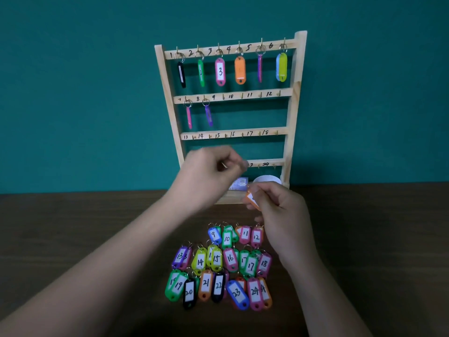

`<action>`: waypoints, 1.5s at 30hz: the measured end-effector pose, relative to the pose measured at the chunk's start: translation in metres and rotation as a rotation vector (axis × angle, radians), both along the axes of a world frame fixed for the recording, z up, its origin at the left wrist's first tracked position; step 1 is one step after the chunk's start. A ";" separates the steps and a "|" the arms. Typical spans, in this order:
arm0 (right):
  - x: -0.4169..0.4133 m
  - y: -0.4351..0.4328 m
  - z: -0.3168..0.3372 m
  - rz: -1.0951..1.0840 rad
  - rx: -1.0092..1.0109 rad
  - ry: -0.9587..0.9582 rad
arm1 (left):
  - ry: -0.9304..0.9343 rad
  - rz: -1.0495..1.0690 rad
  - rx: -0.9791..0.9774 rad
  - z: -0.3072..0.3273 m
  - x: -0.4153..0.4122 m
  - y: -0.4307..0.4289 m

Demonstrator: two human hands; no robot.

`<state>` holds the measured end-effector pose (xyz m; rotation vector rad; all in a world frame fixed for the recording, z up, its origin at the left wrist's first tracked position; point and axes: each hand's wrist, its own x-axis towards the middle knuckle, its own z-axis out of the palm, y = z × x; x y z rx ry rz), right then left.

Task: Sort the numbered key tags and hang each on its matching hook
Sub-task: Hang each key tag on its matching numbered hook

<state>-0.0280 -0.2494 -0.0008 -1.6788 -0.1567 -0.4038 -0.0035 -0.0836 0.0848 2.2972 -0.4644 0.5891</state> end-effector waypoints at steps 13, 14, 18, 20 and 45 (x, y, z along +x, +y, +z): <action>0.000 0.000 -0.004 0.016 0.004 -0.052 | 0.040 -0.079 0.028 -0.022 -0.008 -0.001; 0.000 0.000 -0.004 0.015 0.007 -0.048 | 0.042 -0.066 0.013 -0.021 -0.006 0.000; 0.001 0.001 -0.005 0.022 0.038 -0.027 | -0.007 -0.022 -0.026 -0.006 0.005 0.009; 0.001 0.000 -0.004 0.029 0.045 -0.013 | -0.049 -0.018 -0.054 0.007 0.013 0.015; 0.002 -0.001 -0.009 0.017 -0.232 0.029 | -0.213 0.384 -0.025 0.073 0.078 0.042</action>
